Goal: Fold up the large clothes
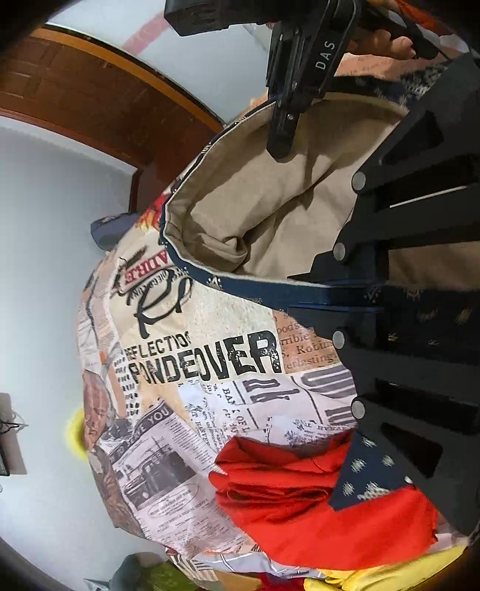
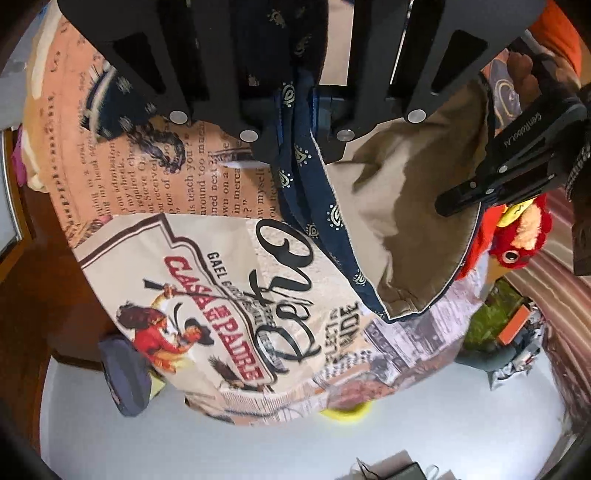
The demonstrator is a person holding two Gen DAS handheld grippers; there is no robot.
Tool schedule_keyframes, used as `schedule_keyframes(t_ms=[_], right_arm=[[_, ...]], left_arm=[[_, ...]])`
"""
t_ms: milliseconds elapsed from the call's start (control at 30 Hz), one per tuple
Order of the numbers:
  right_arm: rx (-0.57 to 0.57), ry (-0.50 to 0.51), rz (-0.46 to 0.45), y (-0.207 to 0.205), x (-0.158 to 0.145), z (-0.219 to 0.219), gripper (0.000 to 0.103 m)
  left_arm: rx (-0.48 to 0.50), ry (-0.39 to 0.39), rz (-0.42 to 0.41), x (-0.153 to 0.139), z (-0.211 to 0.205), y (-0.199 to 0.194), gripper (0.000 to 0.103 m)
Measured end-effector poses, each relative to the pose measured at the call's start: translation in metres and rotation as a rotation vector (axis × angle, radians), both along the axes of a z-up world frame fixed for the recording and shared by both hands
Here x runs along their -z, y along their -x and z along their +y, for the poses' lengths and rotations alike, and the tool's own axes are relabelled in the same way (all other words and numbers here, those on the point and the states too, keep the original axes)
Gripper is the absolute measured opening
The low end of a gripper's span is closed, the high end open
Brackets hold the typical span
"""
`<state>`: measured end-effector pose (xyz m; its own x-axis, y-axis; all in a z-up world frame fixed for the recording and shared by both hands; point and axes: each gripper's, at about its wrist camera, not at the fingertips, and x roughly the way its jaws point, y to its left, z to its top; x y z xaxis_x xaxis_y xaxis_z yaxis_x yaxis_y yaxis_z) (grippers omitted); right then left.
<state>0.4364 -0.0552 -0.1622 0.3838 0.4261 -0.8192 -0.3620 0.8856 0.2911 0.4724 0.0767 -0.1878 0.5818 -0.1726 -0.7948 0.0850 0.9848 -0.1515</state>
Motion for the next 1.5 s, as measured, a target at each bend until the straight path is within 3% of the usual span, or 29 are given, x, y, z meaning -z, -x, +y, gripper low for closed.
schedule_keyframes(t_ms=[233, 467, 667, 933, 1100, 1200, 1367, 1400, 1500], right_arm=[[-0.047, -0.006, -0.080, 0.047, -0.045, -0.008, 0.009], [-0.090, -0.006, -0.097, 0.100, -0.061, -0.018, 0.009], [-0.109, -0.002, -0.057, 0.140, -0.048, -0.026, 0.009], [-0.109, 0.029, 0.011, 0.182, -0.013, -0.035, 0.009], [-0.117, 0.058, 0.051, 0.205, 0.009, -0.039, 0.013], [-0.115, 0.077, 0.049, 0.214, 0.012, -0.042, 0.014], [-0.123, 0.060, 0.051, 0.226, 0.005, -0.051, 0.038], [-0.122, 0.056, 0.049, 0.230, 0.003, -0.053, 0.038], [-0.118, 0.042, 0.030, 0.236, -0.007, -0.061, 0.038]], left_arm=[[0.047, -0.025, -0.073, -0.050, -0.007, 0.055, 0.006], [0.077, -0.020, -0.093, -0.068, -0.014, 0.116, 0.006], [0.100, -0.014, -0.042, -0.049, -0.016, 0.163, 0.006], [0.115, 0.020, 0.068, 0.000, -0.018, 0.210, 0.006], [0.121, -0.020, 0.137, 0.031, -0.024, 0.234, 0.007], [0.118, -0.038, 0.144, 0.039, -0.025, 0.246, 0.014], [0.102, -0.045, 0.131, 0.034, -0.023, 0.265, 0.033], [0.097, -0.055, 0.126, 0.031, -0.023, 0.269, 0.042], [0.083, -0.094, 0.083, 0.016, -0.020, 0.283, 0.044]])
